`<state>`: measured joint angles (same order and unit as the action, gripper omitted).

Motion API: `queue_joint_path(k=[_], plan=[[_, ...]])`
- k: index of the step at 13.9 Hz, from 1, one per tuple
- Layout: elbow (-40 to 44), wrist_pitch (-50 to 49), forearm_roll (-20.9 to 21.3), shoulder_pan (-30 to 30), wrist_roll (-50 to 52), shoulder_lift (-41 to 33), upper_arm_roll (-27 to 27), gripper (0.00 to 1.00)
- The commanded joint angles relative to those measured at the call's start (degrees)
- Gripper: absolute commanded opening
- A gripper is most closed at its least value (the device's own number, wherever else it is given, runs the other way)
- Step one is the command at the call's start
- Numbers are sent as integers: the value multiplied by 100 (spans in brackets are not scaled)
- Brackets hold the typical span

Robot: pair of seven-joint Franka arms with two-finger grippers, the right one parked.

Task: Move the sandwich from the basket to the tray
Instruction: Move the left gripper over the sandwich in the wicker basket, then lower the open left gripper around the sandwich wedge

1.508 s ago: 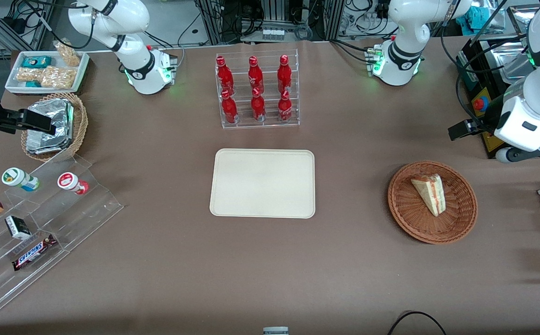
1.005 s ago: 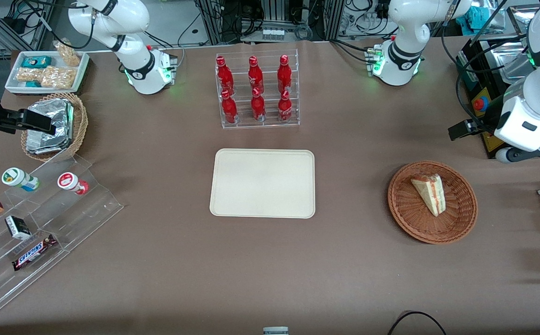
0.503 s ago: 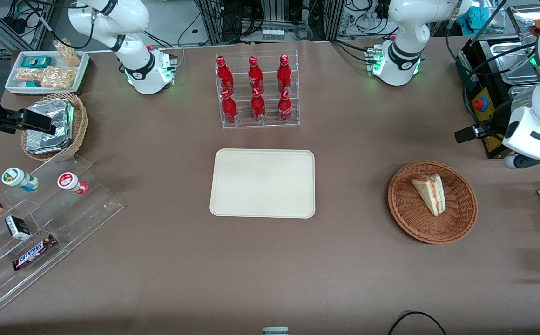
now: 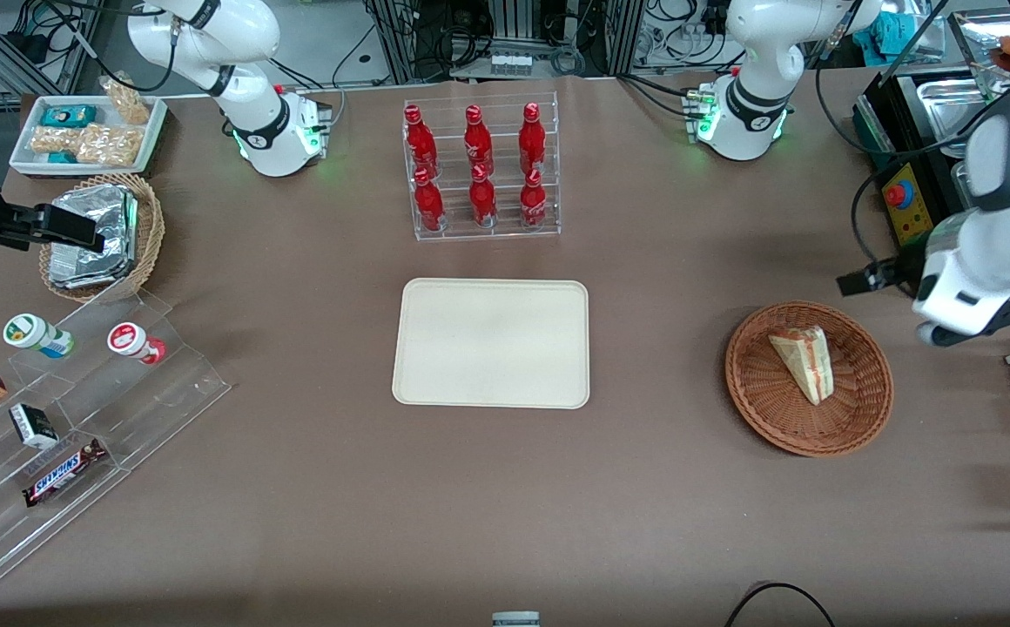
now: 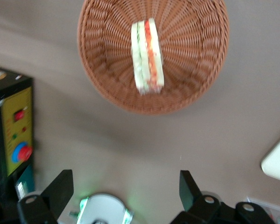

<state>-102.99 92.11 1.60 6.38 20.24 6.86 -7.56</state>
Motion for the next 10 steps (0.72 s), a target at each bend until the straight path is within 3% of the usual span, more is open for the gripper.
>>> queue_joint_path(k=[1, 6, 10], plan=[[-695, 735, 7, -5, -55, -186, 18, 100], [-1311, 1916, 7, -5, -47, -106, 185, 100], [-1223, 160, 155, -75, 278, -1703, -86, 100]])
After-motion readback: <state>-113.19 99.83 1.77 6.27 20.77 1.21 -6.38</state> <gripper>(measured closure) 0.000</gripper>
